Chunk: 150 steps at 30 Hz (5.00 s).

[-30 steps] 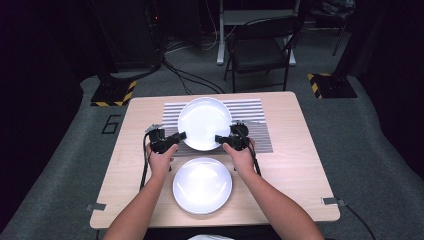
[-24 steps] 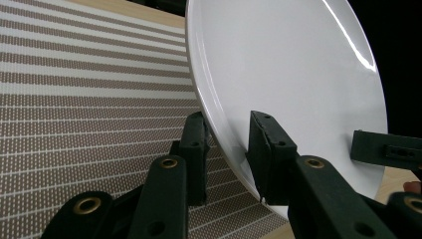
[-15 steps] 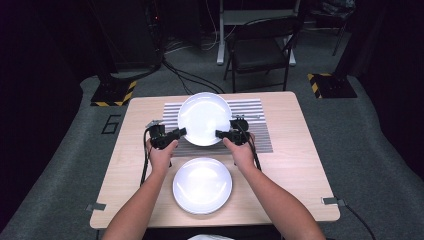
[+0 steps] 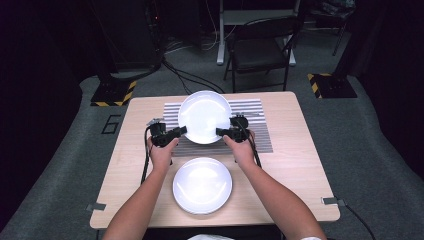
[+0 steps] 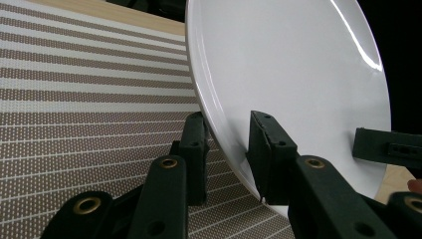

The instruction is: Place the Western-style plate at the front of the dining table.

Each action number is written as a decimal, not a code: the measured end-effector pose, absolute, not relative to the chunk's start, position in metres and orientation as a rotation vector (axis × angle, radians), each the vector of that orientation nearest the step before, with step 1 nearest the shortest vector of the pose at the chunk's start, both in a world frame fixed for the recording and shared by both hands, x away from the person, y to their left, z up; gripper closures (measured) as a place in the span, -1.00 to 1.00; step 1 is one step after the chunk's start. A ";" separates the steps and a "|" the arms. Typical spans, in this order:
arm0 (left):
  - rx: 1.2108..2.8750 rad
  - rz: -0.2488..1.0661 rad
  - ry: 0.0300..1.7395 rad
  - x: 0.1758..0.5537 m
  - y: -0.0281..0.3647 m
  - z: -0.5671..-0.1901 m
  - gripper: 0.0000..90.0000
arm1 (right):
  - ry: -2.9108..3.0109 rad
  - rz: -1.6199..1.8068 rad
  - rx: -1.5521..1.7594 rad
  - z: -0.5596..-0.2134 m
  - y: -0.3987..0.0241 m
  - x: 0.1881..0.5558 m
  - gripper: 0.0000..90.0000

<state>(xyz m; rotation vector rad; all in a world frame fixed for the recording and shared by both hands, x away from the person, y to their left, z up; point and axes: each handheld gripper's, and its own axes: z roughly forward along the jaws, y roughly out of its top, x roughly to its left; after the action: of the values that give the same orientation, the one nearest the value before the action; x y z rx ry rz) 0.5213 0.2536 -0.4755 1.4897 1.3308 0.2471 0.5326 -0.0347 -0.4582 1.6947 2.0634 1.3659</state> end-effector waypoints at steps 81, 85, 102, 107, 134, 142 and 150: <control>1.581 0.166 1.461 0.544 0.243 -0.525 0.52 | 2.074 1.138 1.805 -0.512 -0.037 0.546 0.22; 1.581 0.166 1.464 0.545 0.246 -0.525 0.51 | 2.067 1.127 1.796 -0.512 -0.036 0.546 0.25; 1.600 0.161 1.463 0.553 0.241 -0.524 0.47 | 2.014 1.156 1.862 -0.512 -0.038 0.546 0.27; 1.612 0.160 1.481 0.553 0.240 -0.525 0.41 | 1.993 1.175 1.905 -0.512 -0.039 0.546 0.24; 1.671 0.251 1.411 0.538 0.253 -0.506 0.19 | 1.983 1.152 1.783 -0.498 -0.062 0.531 0.11; 1.672 0.281 1.402 0.525 0.265 -0.499 0.16 | 2.008 1.168 1.715 -0.489 -0.069 0.517 0.06; 1.693 0.284 1.381 0.509 0.276 -0.497 0.09 | 2.059 1.174 1.623 -0.486 -0.070 0.497 0.00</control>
<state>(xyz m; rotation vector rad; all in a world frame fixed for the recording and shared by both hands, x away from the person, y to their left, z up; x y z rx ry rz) 0.5092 0.2756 -0.4973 1.6933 1.3812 0.2842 0.4972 -0.0696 -0.4859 1.6226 2.0587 1.1739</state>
